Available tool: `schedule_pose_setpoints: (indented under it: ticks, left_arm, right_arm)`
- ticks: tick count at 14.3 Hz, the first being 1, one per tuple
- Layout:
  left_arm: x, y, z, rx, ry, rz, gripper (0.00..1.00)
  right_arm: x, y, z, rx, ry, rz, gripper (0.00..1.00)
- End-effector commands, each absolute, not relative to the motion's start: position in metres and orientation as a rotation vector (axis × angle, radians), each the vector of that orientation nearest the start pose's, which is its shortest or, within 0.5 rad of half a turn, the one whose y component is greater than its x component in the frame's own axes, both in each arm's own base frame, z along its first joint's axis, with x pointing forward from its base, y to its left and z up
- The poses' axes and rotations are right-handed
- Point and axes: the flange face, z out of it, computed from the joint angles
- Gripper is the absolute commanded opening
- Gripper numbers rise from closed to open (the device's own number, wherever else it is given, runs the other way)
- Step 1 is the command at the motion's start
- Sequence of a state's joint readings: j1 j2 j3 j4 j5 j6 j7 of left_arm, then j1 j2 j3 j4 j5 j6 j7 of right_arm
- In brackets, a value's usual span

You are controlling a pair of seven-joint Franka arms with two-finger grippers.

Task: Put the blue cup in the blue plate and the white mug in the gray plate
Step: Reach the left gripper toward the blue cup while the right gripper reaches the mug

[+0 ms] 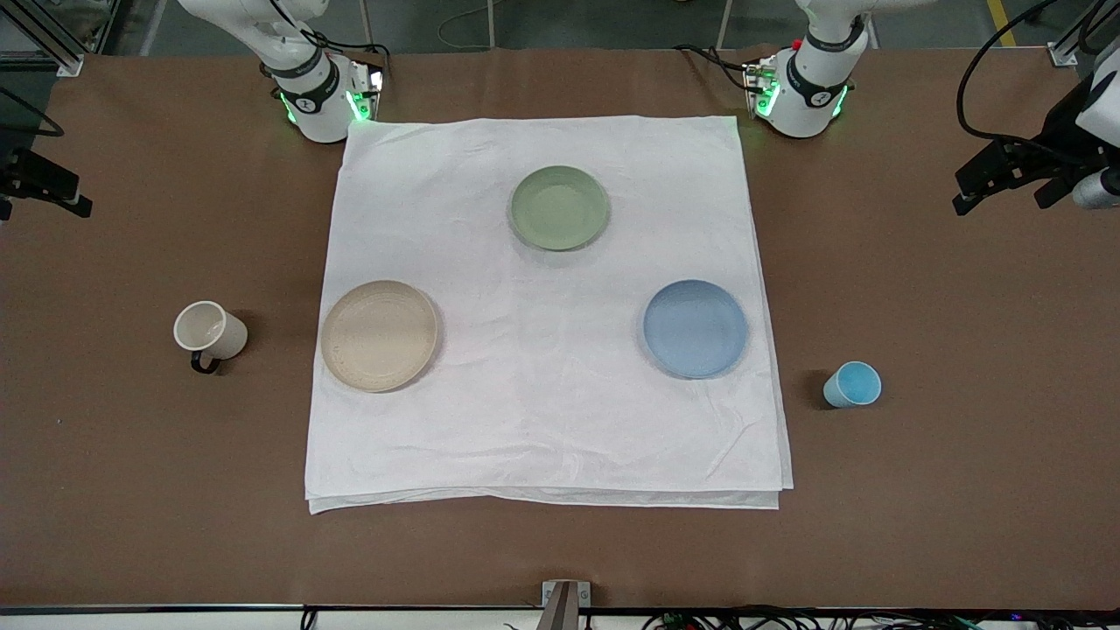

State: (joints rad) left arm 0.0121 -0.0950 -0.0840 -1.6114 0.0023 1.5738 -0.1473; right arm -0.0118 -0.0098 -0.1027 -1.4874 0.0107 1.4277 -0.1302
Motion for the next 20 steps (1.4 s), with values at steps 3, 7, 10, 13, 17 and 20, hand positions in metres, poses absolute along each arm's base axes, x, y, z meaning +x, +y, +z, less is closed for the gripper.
schedule_pose_setpoints:
  ticks: [3, 7, 10, 13, 17, 20]
  left_arm:
    - [0.535, -0.036, 0.650, -3.151, -0.103, -0.066, 1.00]
    - [0.584, -0.029, 0.573, -3.105, -0.103, 0.059, 1.00]
    - [0.618, -0.023, 0.510, -3.101, -0.141, 0.058, 1.00]
    - [0.643, -0.003, 0.451, -3.108, -0.191, 0.062, 1.00]
    - [0.664, 0.015, 0.381, -3.099, -0.210, 0.092, 1.00]
    - [0.672, 0.028, 0.354, -3.077, -0.188, 0.084, 1.00]
  right_arm:
    - [0.520, -0.060, 0.662, -3.100, -0.035, 0.050, 1.00]
    - [0.521, -0.057, 0.662, -3.091, -0.045, 0.038, 1.00]
    - [0.522, -0.058, 0.661, -3.092, -0.050, 0.045, 1.00]
    - [0.524, -0.057, 0.660, -3.095, -0.052, 0.034, 1.00]
    - [0.524, -0.056, 0.661, -3.096, -0.056, 0.030, 1.00]
    - [0.524, -0.057, 0.661, -3.096, -0.051, 0.027, 1.00]
